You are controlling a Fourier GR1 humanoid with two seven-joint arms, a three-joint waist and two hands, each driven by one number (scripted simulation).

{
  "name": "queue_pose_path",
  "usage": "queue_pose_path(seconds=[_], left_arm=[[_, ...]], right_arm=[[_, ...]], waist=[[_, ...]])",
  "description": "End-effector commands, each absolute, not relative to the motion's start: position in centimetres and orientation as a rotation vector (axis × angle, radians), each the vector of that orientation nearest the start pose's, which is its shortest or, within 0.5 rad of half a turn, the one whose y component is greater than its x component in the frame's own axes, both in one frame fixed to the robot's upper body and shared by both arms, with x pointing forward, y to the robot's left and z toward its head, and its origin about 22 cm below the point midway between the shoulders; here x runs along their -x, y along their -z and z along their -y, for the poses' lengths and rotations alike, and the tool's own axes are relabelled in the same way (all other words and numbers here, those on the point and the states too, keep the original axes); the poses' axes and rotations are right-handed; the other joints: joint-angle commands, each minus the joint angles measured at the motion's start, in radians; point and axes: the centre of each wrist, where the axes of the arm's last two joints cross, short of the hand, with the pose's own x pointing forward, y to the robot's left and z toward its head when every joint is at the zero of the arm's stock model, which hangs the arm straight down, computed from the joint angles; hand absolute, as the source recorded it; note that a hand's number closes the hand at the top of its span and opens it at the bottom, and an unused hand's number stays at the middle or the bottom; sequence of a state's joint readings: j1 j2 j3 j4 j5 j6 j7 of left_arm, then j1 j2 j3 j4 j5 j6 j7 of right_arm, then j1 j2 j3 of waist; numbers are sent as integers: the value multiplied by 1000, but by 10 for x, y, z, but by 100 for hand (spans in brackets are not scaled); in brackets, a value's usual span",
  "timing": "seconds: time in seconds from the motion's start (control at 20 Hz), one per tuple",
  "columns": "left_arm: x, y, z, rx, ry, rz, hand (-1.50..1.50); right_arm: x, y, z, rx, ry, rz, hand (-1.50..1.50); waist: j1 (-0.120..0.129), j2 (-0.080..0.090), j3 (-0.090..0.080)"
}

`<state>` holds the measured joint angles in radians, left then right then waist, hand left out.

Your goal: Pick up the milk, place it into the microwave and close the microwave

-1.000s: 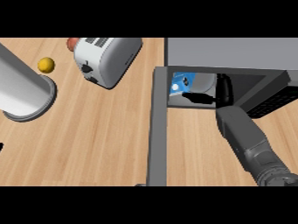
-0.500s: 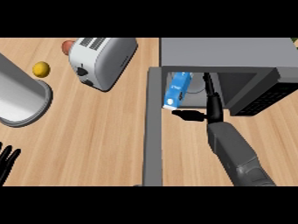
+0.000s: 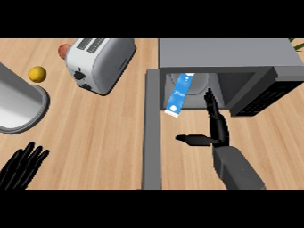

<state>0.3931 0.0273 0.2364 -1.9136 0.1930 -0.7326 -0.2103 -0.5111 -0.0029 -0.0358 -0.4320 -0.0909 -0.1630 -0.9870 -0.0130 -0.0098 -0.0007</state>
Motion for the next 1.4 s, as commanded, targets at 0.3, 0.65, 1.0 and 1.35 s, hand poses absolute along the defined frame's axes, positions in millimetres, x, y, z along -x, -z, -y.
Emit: queue_pose_path(seconds=[0.3,0.65,1.0,1.35], left_arm=[[-172,-31,-278,370,389,1785,150],[-207,-16,-241,367,512,1739,150],[-238,-28,-176,360,643,1777,150],[-264,-19,-108,379,818,1800,150]], right_arm=[[-239,118,219,-40,63,1932,-150],[-187,83,261,-24,132,1952,-150],[-174,54,302,38,168,1984,-150],[-165,24,330,95,91,2000,-150]], waist=[[-28,0,-1],[-15,6,-1],[2,9,0],[-4,10,0]])
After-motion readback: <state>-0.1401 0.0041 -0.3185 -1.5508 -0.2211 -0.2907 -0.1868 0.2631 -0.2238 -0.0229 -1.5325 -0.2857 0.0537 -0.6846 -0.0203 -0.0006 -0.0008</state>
